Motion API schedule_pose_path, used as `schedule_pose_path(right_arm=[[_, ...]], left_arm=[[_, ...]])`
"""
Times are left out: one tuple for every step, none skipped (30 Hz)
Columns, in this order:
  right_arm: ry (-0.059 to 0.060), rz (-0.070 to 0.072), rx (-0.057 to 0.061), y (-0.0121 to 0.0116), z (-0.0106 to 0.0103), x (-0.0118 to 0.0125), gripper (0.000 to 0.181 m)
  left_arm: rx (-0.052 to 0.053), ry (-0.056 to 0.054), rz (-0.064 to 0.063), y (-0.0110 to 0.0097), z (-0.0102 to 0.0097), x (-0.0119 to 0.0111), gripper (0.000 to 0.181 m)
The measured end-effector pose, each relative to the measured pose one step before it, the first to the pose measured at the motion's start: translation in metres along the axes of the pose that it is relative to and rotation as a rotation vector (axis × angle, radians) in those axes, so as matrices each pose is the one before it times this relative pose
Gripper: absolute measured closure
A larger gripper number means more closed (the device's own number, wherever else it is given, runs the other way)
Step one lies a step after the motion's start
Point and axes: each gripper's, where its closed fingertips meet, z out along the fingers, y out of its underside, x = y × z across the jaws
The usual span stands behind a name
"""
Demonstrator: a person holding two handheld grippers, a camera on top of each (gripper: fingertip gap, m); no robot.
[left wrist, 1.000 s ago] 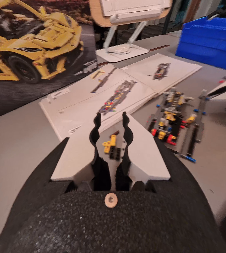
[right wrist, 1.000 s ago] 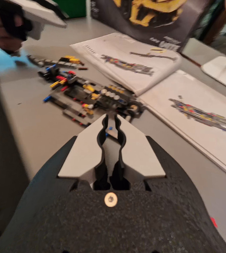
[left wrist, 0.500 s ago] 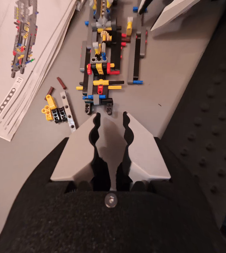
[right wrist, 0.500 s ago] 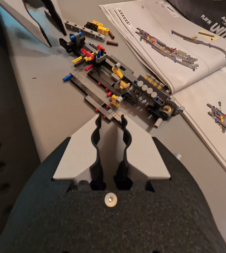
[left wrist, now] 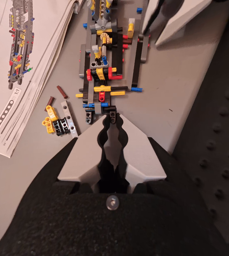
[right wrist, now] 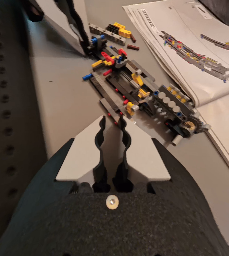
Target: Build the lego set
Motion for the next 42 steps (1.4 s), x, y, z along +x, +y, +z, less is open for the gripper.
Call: schedule_pose_path(right_arm=[[-0.0375, -0.0055, 0.0071, -0.00165, 0.00035, -0.00705, 0.162], [-0.0258, -0.0032, 0.0044, -0.00129, 0.00058, -0.00463, 0.162], [-0.013, -0.0035, 0.0005, -0.00065, 0.0005, -0.00209, 0.162], [-0.0306, -0.007, -0.0048, 0.0003, 0.00023, -0.00503, 0.164], [-0.0486, -0.0063, -0.0279, 0.00392, 0.00184, -0.00784, 0.168], [-0.0104, 0.0002, -0.0011, 0.00007, 0.00176, -0.00224, 0.166], [0.0108, -0.0073, -0.0024, -0.00018, -0.00011, 0.00052, 0.163], [0.0033, -0.0159, -0.0058, -0.00048, -0.00183, -0.00103, 0.16], [0.0197, -0.0079, 0.0118, -0.00292, -0.00284, 0.00175, 0.158], [0.0386, 0.0086, 0.0223, -0.00417, -0.00317, 0.00543, 0.158], [0.0297, 0.0212, 0.0092, -0.00226, -0.00223, 0.0052, 0.156], [0.0407, 0.0354, -0.0168, 0.00147, -0.00089, 0.00796, 0.152], [0.0597, 0.0478, -0.0336, 0.00404, -0.00035, 0.01144, 0.147], [0.0364, 0.047, -0.0274, 0.00299, -0.00027, 0.00738, 0.141], [0.0205, 0.0564, -0.0015, -0.00013, -0.00041, 0.00327, 0.139], [0.0278, 0.0667, 0.0148, -0.00173, -0.00019, 0.00351, 0.14], [-0.0035, 0.0482, 0.0164, -0.00219, 0.00069, -0.00141, 0.139], [-0.0106, 0.0228, 0.0082, -0.001, 0.00186, -0.00305, 0.138], [0.0086, 0.0011, -0.0118, 0.00184, 0.00313, 0.00009, 0.136], [0.0209, -0.0139, -0.0274, 0.00415, 0.00368, 0.00245, 0.137], [-0.0034, -0.0171, -0.0115, 0.00191, 0.00282, -0.00085, 0.137], [-0.0139, 0.0048, 0.0114, -0.0015, 0.00009, -0.00183, 0.14], [-0.006, 0.0015, -0.0042, 0.00028, 0.00017, -0.00018, 0.14], [-0.0079, -0.0032, -0.0002, 0.00026, -0.00011, -0.00091, 0.141], [-0.0177, -0.0125, 0.001, 0.00056, -0.00035, -0.0029, 0.143], [-0.0171, -0.0196, -0.0016, 0.0008, -0.0002, -0.00337, 0.145], [-0.0058, -0.0233, -0.0056, 0.00129, -0.00056, -0.00239, 0.146], [-0.0023, -0.0275, -0.0033, 0.00136, -0.00071, -0.0025, 0.147], [0.0032, -0.0275, 0.0006, 0.0013, -0.00093, -0.00177, 0.147], [0.0031, -0.0295, 0.0012, 0.00128, -0.0008, -0.00162, 0.148], [0.0055, -0.0365, 0.0024, 0.00079, -0.00044, -0.0012, 0.149], [0.0021, -0.0265, 0.0064, -0.00036, -0.00031, -0.00146, 0.149], [-0.0306, -0.025, 0.0061, -0.00127, 0.00041, -0.00535, 0.149], [-0.0393, -0.0126, 0.0033, -0.00203, 0.00139, -0.00654, 0.149], [-0.0109, -0.0049, -0.0035, -0.00137, 0.00127, -0.0025, 0.149], [-0.0125, -0.0119, -0.0017, -0.00133, 0.001, -0.00283, 0.149], [-0.0169, -0.0201, 0.0055, -0.00168, 0.00118, -0.00345, 0.149], [-0.0045, -0.0237, 0.006, -0.00171, 0.00154, -0.0008, 0.149], [-0.0078, -0.0203, 0.0036, -0.00198, 0.00191, -0.00003, 0.149], [-0.011, -0.0164, 0.0006, -0.00212, 0.00202, 0.00022, 0.149], [-0.0168, -0.0168, -0.0044, -0.00142, 0.00107, -0.00053, 0.149], [-0.0054, -0.0101, -0.0032, -0.00163, -0.00079, 0.00012, 0.148]], left_arm=[[0.0041, 0.008, 0.001, -0.00035, -0.00003, 0.00071, 0.174], [0.0028, 0.0067, 0.0003, -0.00054, 0.00008, 0.00061, 0.174], [-0.0005, 0.0037, 0.0003, -0.0001, 0.00027, 0.00022, 0.174], [0.0001, 0.0008, 0.0016, -0.00024, 0.00035, 0.00004, 0.174], [0.0005, 0.0008, 0.0011, -0.00022, 0.0003, 0.00016, 0.174], [-0.0006, -0.0009, 0.0002, -0.00022, 0.00037, -0.0001, 0.174], [-0.0011, -0.003, -0.0016, -0.00016, 0.00035, -0.00046, 0.174], [-0.0017, -0.0011, -0.0029, -0.00006, 0.00016, -0.00011, 0.174], [-0.0002, -0.0012, -0.001, -0.00019, 0.00004, 0.00002, 0.174], [0.0009, -0.0029, 0.002, -0.00004, -0.00004, -0.00015, 0.174], [0.0009, -0.0027, 0.0023, -0.00011, 0.00001, -0.00004, 0.174], [0.0001, -0.0006, 0.0019, -0.00001, 0.00023, 0.00031, 0.174], [0.0006, -0.0009, 0.0018, -0.00009, 0.00028, 0.00017, 0.174], [0.0012, -0.0013, 0.0004, -0.00031, 0.0002, 0.0, 0.174], [-0.0004, -0.0003, -0.0004, -0.00024, 0.00022, 0.00022, 0.174], [0.0003, -0.0011, 0.0021, -0.00019, 0.00024, 0.00023, 0.174], [0.0012, -0.001, 0.0049, -0.00023, 0.00019, 0.00043, 0.174], [0.0018, 0.0002, 0.0046, -0.00032, 0.00026, 0.00042, 0.174], [0.0014, 0.0029, 0.0029, -0.00026, 0.00012, 0.00061, 0.174], [0.0008, 0.0037, 0.0015, -0.00034, 0.00025, 0.00053, 0.174], [-0.0001, 0.0007, 0.0004, -0.00013, 0.00027, 0.0, 0.174], [-0.0005, -0.0009, -0.0004, -0.00008, -0.00002, -0.00029, 0.174], [0.0001, 0.0, -0.0008, -0.00001, -0.00012, -0.00006, 0.174], [0.0006, -0.0005, 0.0003, -0.00015, -0.00018, -0.00002, 0.174], [-0.0002, -0.0004, 0.0006, 0.0001, 0.00004, 0.00011, 0.174], [-0.0004, -0.0001, 0.001, 0.0002, 0.00009, 0.00023, 0.174], [0.0004, -0.0016, 0.0016, 0.00009, 0.00002, -0.00024, 0.174], [-0.0012, -0.0013, -0.0004, 0.00017, -0.0002, -0.00037, 0.174], [-0.0018, 0.0012, -0.0021, 0.00018, -0.00014, -0.0002, 0.174], [-0.0011, 0.0008, -0.0017, 0.00008, -0.00012, -0.00007, 0.174], [-0.0005, 0.0001, -0.0006, 0.00015, -0.00008, -0.00014, 0.174], [0.0007, 0.0003, -0.0003, -0.00003, 0.00012, 0.00008, 0.174], [0.0031, 0.0023, -0.0007, -0.0005, 0.00027, 0.00049, 0.174], [0.0019, 0.0008, 0.0003, -0.00063, 0.00045, 0.00034, 0.174], [-0.0011, -0.001, 0.0003, -0.00044, 0.00043, 0.0002, 0.174], [-0.0031, -0.0027, 0.0012, -0.00029, 0.00027, 0.0, 0.174], [-0.0042, -0.005, 0.003, 0.0, 0.00001, 0.00003, 0.174], [-0.0027, -0.0061, 0.0042, -0.00005, -0.00006, -0.00003, 0.174], [-0.0005, -0.0044, 0.0046, -0.00007, -0.00002, 0.00008, 0.174], [0.0001, -0.0031, 0.0017, -0.00002, 0.00008, 0.00007, 0.174], [-0.0005, -0.0013, -0.0032, 0.0, -0.0001, -0.00007, 0.174], [-0.003, -0.0013, -0.0088, 0.00013, -0.00015, -0.00016, 0.174]])
